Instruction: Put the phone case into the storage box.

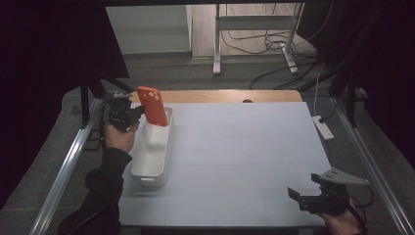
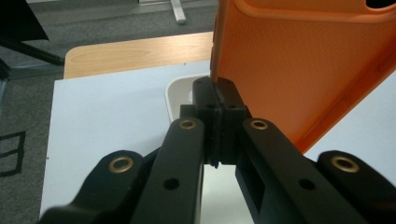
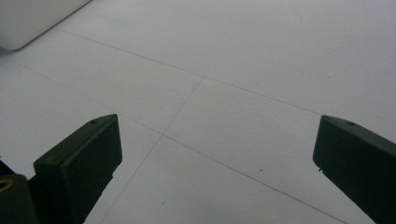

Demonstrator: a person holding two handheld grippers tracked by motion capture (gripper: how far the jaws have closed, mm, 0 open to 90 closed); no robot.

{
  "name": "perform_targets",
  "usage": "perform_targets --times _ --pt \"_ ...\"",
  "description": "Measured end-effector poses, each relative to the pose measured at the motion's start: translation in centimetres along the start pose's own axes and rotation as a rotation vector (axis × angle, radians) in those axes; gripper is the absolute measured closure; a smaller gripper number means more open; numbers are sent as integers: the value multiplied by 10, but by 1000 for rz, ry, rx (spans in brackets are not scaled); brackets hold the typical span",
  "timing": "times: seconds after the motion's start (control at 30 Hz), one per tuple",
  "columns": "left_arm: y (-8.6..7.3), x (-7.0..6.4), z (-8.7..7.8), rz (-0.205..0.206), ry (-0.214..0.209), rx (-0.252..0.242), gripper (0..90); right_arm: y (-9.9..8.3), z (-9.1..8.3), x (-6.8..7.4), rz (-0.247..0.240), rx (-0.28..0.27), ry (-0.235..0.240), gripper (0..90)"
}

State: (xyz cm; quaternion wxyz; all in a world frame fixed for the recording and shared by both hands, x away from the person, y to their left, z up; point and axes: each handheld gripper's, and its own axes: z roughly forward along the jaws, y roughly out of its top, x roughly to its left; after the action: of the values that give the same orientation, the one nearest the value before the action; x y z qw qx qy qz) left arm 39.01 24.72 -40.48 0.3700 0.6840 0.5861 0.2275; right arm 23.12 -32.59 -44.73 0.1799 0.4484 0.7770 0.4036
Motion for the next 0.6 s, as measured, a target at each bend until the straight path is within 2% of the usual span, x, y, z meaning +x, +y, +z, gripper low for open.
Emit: perform_targets --times 0.6 --pt "1 3 23 -17 26 15 893 0 2 0 -7 16 7 25"
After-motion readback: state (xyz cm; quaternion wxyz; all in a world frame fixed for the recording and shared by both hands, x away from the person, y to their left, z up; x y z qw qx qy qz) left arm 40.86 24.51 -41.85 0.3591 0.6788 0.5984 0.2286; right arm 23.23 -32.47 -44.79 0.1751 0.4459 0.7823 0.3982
